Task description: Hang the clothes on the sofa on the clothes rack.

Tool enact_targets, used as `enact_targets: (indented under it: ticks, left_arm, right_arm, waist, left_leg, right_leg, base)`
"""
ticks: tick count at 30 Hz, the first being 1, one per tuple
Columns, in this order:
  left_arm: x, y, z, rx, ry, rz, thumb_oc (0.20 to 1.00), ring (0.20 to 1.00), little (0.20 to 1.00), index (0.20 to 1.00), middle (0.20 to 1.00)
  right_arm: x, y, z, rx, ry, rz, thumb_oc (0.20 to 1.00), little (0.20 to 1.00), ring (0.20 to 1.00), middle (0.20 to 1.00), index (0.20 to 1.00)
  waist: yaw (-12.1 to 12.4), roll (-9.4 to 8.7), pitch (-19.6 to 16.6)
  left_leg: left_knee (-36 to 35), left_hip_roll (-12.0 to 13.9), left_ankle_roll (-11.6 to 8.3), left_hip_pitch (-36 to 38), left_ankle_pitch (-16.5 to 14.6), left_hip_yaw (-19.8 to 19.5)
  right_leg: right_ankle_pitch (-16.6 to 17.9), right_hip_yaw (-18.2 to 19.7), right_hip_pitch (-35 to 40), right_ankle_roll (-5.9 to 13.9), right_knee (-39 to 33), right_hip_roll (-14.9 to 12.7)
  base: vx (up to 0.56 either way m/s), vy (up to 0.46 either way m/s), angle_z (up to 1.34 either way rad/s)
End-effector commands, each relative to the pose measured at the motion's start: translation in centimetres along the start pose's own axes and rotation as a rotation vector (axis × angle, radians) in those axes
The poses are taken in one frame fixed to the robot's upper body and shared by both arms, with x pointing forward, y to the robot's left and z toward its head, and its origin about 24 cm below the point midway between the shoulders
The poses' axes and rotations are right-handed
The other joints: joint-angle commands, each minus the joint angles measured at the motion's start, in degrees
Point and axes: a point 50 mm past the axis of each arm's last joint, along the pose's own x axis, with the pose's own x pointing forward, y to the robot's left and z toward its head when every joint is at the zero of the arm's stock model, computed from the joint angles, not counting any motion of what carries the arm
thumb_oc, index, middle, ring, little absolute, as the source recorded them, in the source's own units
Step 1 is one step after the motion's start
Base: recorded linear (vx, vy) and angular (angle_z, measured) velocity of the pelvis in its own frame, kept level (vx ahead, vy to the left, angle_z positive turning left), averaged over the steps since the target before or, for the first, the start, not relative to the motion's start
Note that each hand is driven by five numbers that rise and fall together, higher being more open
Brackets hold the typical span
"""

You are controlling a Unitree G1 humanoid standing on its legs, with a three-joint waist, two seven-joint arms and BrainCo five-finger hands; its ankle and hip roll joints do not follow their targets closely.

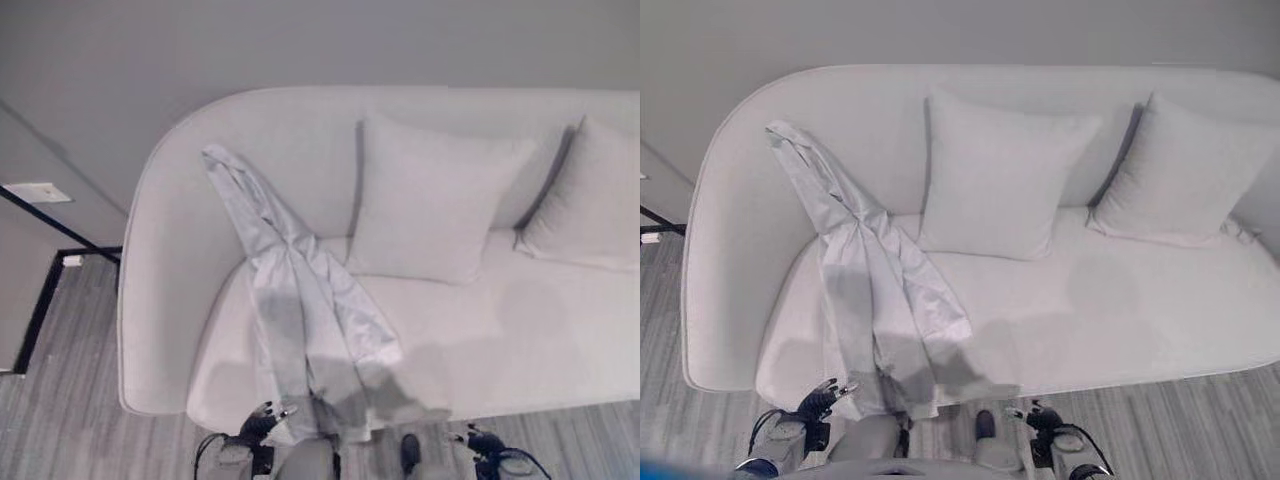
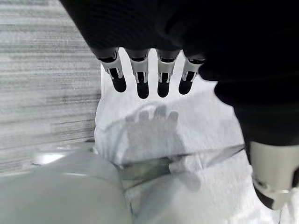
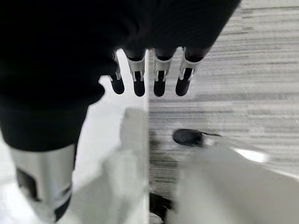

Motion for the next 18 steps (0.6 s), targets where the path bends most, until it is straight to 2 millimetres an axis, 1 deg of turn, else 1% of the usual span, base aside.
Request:
enact_targets:
  ticks: [1, 4, 5, 7, 9, 10, 11, 13, 14, 15, 16, 17, 18]
  left_arm:
    - [-0.6, 0.2, -2.0, 0.006, 0.046, 0.022, 1.0, 1.0, 1.0, 1.0, 1.0]
    - [-0.6, 0.3, -1.6, 0.01, 0.031, 0.024, 1.0, 1.0, 1.0, 1.0, 1.0]
    - [-0.6, 0.3, -1.6, 0.01, 0.031, 0.024, 1.0, 1.0, 1.0, 1.0, 1.0]
    - [-0.5, 0.4, -1.5, 0.015, 0.027, 0.027, 1.0, 1.0, 1.0, 1.0, 1.0]
    - [-0.5, 0.4, -1.3, 0.014, 0.023, 0.025, 1.0, 1.0, 1.0, 1.0, 1.0]
    - [-0.5, 0.4, -1.3, 0.014, 0.02, 0.024, 1.0, 1.0, 1.0, 1.0, 1.0]
    - [-0.5, 0.5, -1.2, 0.016, 0.019, 0.022, 1.0, 1.0, 1.0, 1.0, 1.0]
    - [-0.5, 0.7, -1.3, 0.029, 0.024, 0.024, 1.0, 1.0, 1.0, 1.0, 1.0]
    - [-0.5, 0.7, -1.3, 0.029, 0.024, 0.024, 1.0, 1.0, 1.0, 1.0, 1.0]
    - [-0.5, 0.8, -1.3, 0.032, 0.027, 0.025, 1.0, 1.0, 1.0, 1.0, 1.0]
    - [-0.4, 0.8, -1.0, 0.035, 0.015, 0.023, 1.0, 1.0, 1.0, 1.0, 1.0]
    - [-0.3, 0.8, -0.4, 0.036, -0.011, 0.02, 1.0, 1.0, 1.0, 1.0, 1.0]
    - [-0.3, 0.8, -0.4, 0.036, -0.011, 0.02, 1.0, 1.0, 1.0, 1.0, 1.0]
  right_arm:
    - [-0.5, -2.1, -0.6, -0.062, -0.001, -0.041, 1.0, 1.0, 1.0, 1.0, 1.0]
    - [-0.4, -2.0, -0.1, -0.071, -0.017, -0.04, 1.0, 1.0, 1.0, 1.0, 1.0]
    - [-0.4, -2.0, -0.1, -0.071, -0.017, -0.04, 1.0, 1.0, 1.0, 1.0, 1.0]
    - [-0.3, -1.9, 0.0, -0.073, -0.022, -0.038, 1.0, 1.0, 1.0, 1.0, 1.0]
    - [-0.3, -1.8, 0.3, -0.082, -0.031, -0.031, 1.0, 1.0, 1.0, 1.0, 1.0]
    - [-0.3, -1.8, 0.5, -0.084, -0.035, -0.03, 1.0, 1.0, 1.0, 1.0, 1.0]
    - [-0.2, -1.8, 0.6, -0.09, -0.041, -0.03, 1.0, 1.0, 1.0, 1.0, 1.0]
    - [-0.2, -1.6, 0.8, -0.094, -0.051, -0.024, 1.0, 1.0, 1.0, 1.0, 1.0]
    - [-0.2, -1.6, 0.8, -0.094, -0.051, -0.024, 1.0, 1.0, 1.0, 1.0, 1.0]
    - [-0.2, -1.5, 0.9, -0.098, -0.058, -0.023, 1.0, 1.0, 1.0, 1.0, 1.0]
    - [-0.2, -1.5, 1.1, -0.102, -0.067, -0.023, 1.0, 1.0, 1.0, 1.0, 1.0]
    - [-0.2, -1.7, 1.8, -0.106, -0.092, -0.028, 1.0, 1.0, 1.0, 1.0, 1.0]
    - [-0.2, -1.7, 1.8, -0.106, -0.092, -0.028, 1.0, 1.0, 1.0, 1.0, 1.0]
  waist:
    - [0.94, 2.23, -2.93]
    - [1.22, 1.86, -2.84]
    - [1.22, 1.86, -2.85]
    - [1.3, 1.96, -2.7]
    - [1.56, 2.31, -2.43]
    - [1.5, 2.37, -2.12]
    - [1.21, 2.46, -1.54]
    - [0.87, 2.86, -0.81]
    - [0.87, 2.86, -0.81]
    - [0.77, 3.21, -0.68]
    - [0.3, 3.61, -0.43]
    - [-0.51, 3.38, 0.46]
    - [-0.58, 3.45, 0.61]
  left_leg:
    - [2.23, 1.31, -2.72, -6.26, 1.0, -1.7]
    - [2.53, 0.16, -1.5, -6.18, -0.5, -1.89]
    - [2.53, 0.16, -1.5, -6.18, -0.51, -1.89]
    - [2.5, -0.19, -1.07, -5.51, -1.16, -1.93]
    - [2.28, -0.6, -0.43, -4.17, -2.1, -1.81]
    - [2.23, -0.8, -0.2, -3.51, -2.24, -1.77]
    - [2.11, -1.12, 0.31, -2.43, -2.51, -1.83]
    - [1.58, -1.01, 0.6, -0.59, -3.0, -2.04]
    - [1.58, -1.01, 0.6, -0.59, -3.0, -2.03]
    - [1.16, -0.66, 0.55, 0.56, -3.36, -2.18]
    - [0.88, 0.01, 0.04, 2.01, -3.99, -2.58]
    - [0.88, -0.1, -0.23, 2.96, -4.4, -3.04]
    - [0.88, -0.04, -0.26, 3.16, -4.5, -3.13]
  right_leg:
    - [-0.8, -0.05, 1.33, -0.19, 1.48, 1.04]
    - [-0.23, -0.51, -0.52, 1.21, 3.62, -0.43]
    - [-0.24, -0.5, -0.53, 1.21, 3.63, -0.44]
    - [-0.14, -0.93, -1.8, 1.97, 6.25, -1.1]
    - [0.64, -1.62, -4.36, 2.88, 11.53, -1.9]
    - [2.08, -1.71, -5.43, 3.13, 14.11, -2.25]
    - [4.53, -1.82, -7.04, 3.22, 17.7, -2.73]
    - [7.01, -2.59, -9.37, 2.52, 22.92, -2.97]
    - [7.01, -2.59, -9.37, 2.52, 22.92, -2.97]
    - [7.01, -3.83, -10.71, 2.03, 23.94, -3.43]
    - [4.55, -6.59, -12.01, 0.96, 20.43, -2.95]
    - [5.07, -7.62, -13.87, 0.62, 14.65, -1.33]
    - [5.03, -7.73, -13.59, 0.6, 14.56, -1.28]
  base:
    - [0.03, 0.079, -0.05]
    - [0.05, 0.134, -0.04]
    - [0.03, 0.072, 0.02]
    - [0.02, 0.068, 0.01]
    - [0.0, 0.087, -0.04]
    - [-0.02, 0.081, -0.11]
    - [-0.01, 0.061, -0.12]
    - [0.02, 0.035, -0.08]
    - [0.05, 0.019, 0.02]
    - [0.12, -0.034, 0.1]
    - [0.17, -0.117, 0.07]
    - [0.14, -0.128, -0.07]
    - [0.15, -0.194, -0.17]
